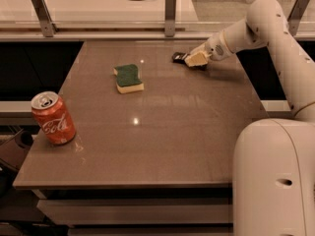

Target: Move rxbar chocolate near coke can

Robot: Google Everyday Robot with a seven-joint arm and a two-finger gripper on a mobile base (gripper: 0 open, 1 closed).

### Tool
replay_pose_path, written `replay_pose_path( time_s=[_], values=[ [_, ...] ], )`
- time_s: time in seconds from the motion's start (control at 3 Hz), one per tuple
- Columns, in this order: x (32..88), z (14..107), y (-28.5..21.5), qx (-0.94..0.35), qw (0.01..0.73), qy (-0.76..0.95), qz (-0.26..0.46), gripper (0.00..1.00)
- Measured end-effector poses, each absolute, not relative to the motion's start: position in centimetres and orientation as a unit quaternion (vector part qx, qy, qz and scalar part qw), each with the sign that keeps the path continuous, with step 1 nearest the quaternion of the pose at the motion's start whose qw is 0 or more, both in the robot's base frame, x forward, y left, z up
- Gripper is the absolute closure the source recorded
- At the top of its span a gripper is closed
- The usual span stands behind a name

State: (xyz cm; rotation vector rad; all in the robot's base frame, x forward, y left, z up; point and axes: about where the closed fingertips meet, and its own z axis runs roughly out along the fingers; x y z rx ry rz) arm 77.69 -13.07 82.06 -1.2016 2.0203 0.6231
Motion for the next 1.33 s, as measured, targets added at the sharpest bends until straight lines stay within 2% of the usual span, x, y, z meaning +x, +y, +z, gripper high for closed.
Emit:
replay_pose_path(
  time_s=[1.0,1.33],
  values=[
    [77.7,82.1,-13.1,-0.463,0.348,0.779,0.24,1.0],
    [77.9,85.8,-14.0,-0.459,0.367,0.784,0.201,1.0]
  ],
)
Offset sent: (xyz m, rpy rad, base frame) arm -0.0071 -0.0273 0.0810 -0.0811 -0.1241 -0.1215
